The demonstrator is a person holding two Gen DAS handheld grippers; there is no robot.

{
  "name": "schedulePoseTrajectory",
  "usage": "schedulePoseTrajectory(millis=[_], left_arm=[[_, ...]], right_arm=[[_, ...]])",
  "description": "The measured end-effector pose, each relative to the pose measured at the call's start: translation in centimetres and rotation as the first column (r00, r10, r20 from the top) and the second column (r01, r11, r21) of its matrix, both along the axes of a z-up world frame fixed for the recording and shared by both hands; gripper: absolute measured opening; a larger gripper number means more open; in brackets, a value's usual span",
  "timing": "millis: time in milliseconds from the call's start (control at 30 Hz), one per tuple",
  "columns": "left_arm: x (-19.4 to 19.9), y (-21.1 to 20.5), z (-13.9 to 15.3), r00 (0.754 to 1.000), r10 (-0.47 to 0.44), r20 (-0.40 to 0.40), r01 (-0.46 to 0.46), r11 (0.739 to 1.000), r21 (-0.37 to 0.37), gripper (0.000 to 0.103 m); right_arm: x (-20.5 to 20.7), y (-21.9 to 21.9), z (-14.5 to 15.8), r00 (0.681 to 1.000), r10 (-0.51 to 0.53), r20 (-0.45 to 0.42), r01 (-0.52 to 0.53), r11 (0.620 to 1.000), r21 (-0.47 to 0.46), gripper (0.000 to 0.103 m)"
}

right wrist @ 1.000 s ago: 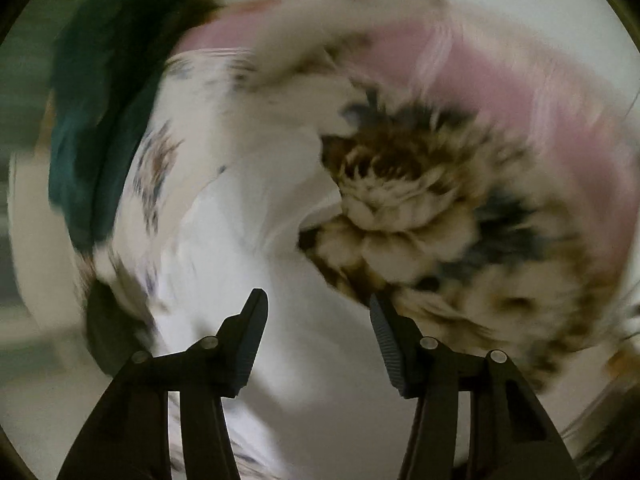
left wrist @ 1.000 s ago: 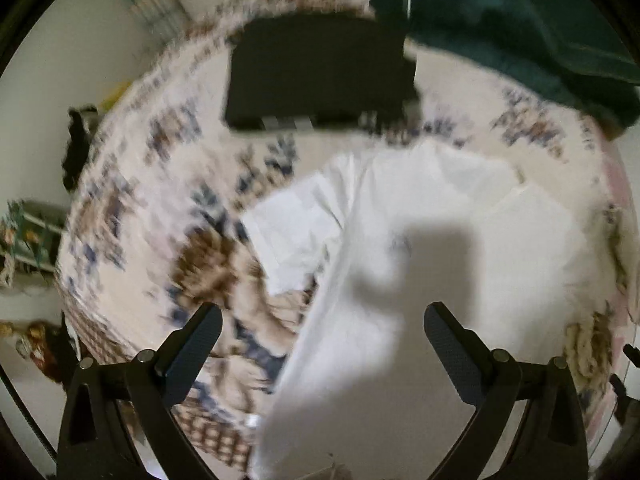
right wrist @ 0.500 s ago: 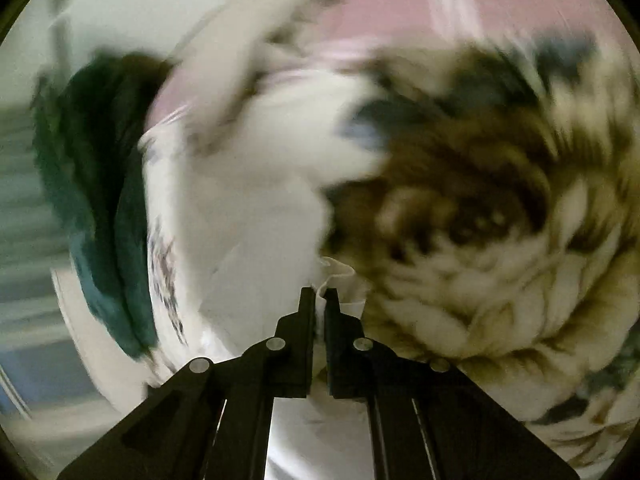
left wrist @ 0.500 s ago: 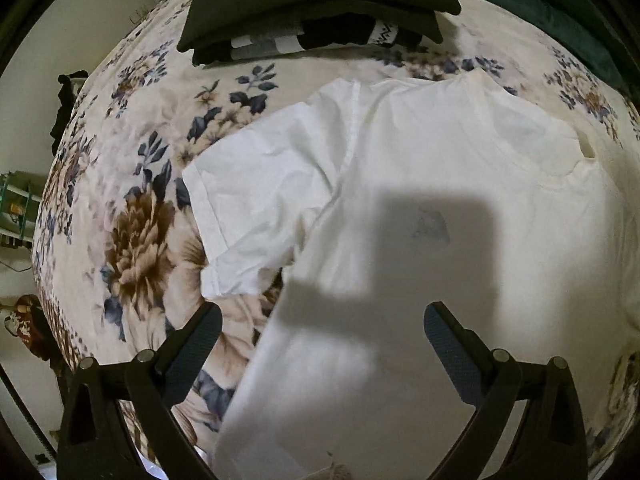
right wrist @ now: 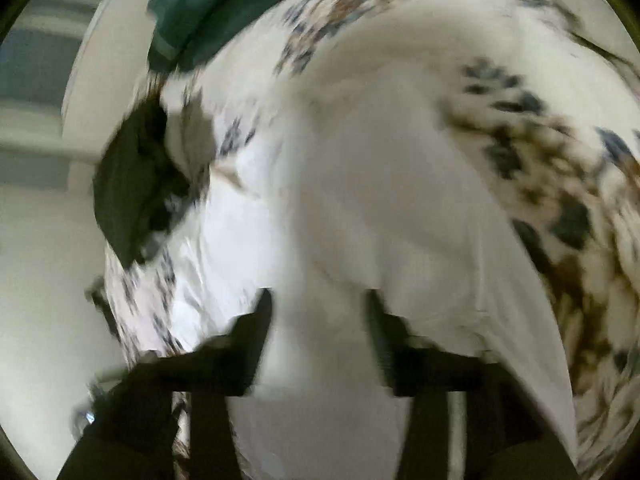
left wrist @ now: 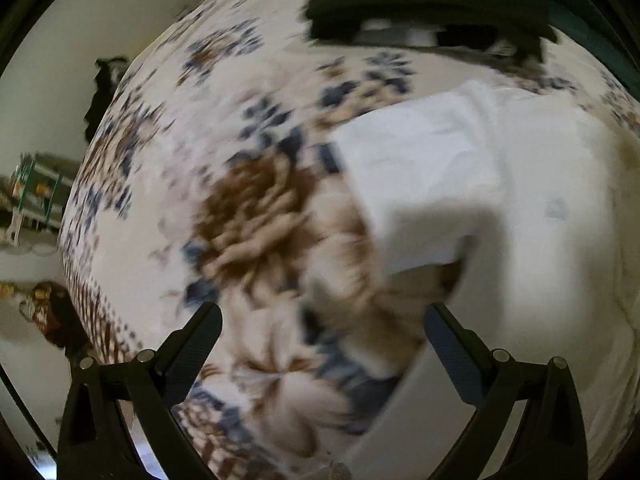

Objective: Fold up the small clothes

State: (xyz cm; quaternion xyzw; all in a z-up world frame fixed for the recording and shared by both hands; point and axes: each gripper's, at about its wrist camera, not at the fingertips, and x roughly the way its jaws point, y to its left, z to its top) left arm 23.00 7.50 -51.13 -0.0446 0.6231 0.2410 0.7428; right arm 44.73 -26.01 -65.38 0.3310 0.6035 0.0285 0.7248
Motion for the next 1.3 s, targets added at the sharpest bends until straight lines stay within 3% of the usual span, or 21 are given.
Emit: schedulePoseTrajectory(millis=[67,167,300,400,467,500,567,600,633,700,800,833,867,900,967,1000,1033,1067,1133,1200,1300], left_arm=[[-1.0,1.9,-0.5,0.999,0.032,-0.010,-0.032,0.999,-0.009,0.103],[-1.7,4.3,-1.4,0.997,0.080,-0.005,-0.081,0.995,-0.057,0.103],[-1.3,6.3,-2.7,0.988,0.150,0.042,-0.137,0.966,-0.220,0.103],[-0.3,6.7,-3.8,0.979,0.186,0.080,-0.148,0.927,-0.345,0.103],[0.7,7.0,-5.3,0.972,0.224,0.072,-0.168,0.876,-0.453,0.103],[1.3,7.1,-6.4,0.964,0.256,0.069,-0.182,0.826,-0.533,0.103],[1.8,7.2,-8.0,0.948,0.316,0.035,-0.227,0.749,-0.622,0.095],[2.1,7.2,-8.7,0.936,0.350,0.026,-0.241,0.697,-0.675,0.094],[2.4,7.1,-9.4,0.924,0.383,0.017,-0.258,0.653,-0.712,0.087],[3.1,6.7,-10.1,0.904,0.428,-0.001,-0.282,0.592,-0.755,0.078],[4.3,6.2,-10.2,0.879,0.476,0.002,-0.299,0.555,-0.776,0.023],[5.0,6.0,-10.1,0.875,0.483,0.012,-0.301,0.565,-0.768,0.008],[5.4,6.0,-9.7,0.874,0.485,0.029,-0.297,0.582,-0.757,0.005],[6.0,5.7,-9.1,0.874,0.483,0.053,-0.293,0.610,-0.736,0.005],[7.5,5.0,-7.1,0.891,0.432,0.137,-0.233,0.695,-0.680,0.004],[8.6,4.0,-5.3,0.908,0.369,0.199,-0.172,0.760,-0.626,0.004],[9.8,3.3,-4.1,0.920,0.304,0.249,-0.110,0.809,-0.578,0.004],[10.7,1.9,-2.8,0.929,0.226,0.294,-0.040,0.849,-0.527,0.004],[13.0,-2.9,-0.1,0.932,0.022,0.362,0.141,0.898,-0.417,0.004],[14.6,-7.0,0.9,0.915,-0.103,0.389,0.260,0.889,-0.377,0.004],[16.5,-14.8,0.8,0.876,-0.296,0.382,0.431,0.836,-0.341,0.004]], right_arm=[[-0.2,-0.7,-0.3,0.999,-0.049,-0.007,0.049,0.999,-0.020,0.056],[0.7,0.6,-2.4,0.998,-0.040,-0.042,0.038,0.998,-0.042,0.056],[1.9,3.4,-6.7,0.995,0.055,-0.087,-0.061,0.995,-0.074,0.056],[0.7,6.6,-11.1,0.968,0.144,-0.208,-0.145,0.989,0.013,0.056],[-0.6,8.2,-11.4,0.967,0.156,-0.201,-0.145,0.987,0.066,0.056],[-1.2,8.5,-11.1,0.970,0.152,-0.190,-0.141,0.988,0.070,0.056],[-2.4,8.3,-10.1,0.979,0.113,-0.169,-0.106,0.993,0.051,0.056],[-3.0,7.9,-9.7,0.982,0.089,-0.167,-0.083,0.996,0.042,0.056],[-3.8,7.3,-9.6,0.984,0.057,-0.171,-0.051,0.998,0.038,0.056],[-5.2,5.8,-9.4,0.983,-0.004,-0.183,0.011,0.999,0.040,0.056],[-6.6,3.9,-8.8,0.977,-0.072,-0.199,0.080,0.996,0.030,0.056],[-7.0,3.4,-8.8,0.975,-0.095,-0.198,0.102,0.995,0.023,0.056],[-7.2,3.0,-8.6,0.974,-0.115,-0.197,0.121,0.992,0.019,0.056],[-7.6,2.5,-8.5,0.971,-0.136,-0.194,0.142,0.990,0.016,0.056],[-8.2,1.0,-8.0,0.968,-0.168,-0.187,0.174,0.985,0.016,0.056],[-8.6,0.3,-7.7,0.967,-0.182,-0.181,0.188,0.982,0.014,0.056],[-9.0,-0.4,-7.4,0.966,-0.193,-0.174,0.198,0.980,0.013,0.056],[-9.4,-0.9,-7.1,0.964,-0.204,-0.169,0.209,0.978,0.013,0.056],[-10.2,-1.8,-6.7,0.960,-0.228,-0.161,0.231,0.973,0.006,0.056],[-10.8,-2.6,-6.4,0.957,-0.245,-0.157,0.250,0.968,0.010,0.056],[-11.7,-3.5,-6.3,0.948,-0.270,-0.168,0.275,0.961,0.009,0.056]])
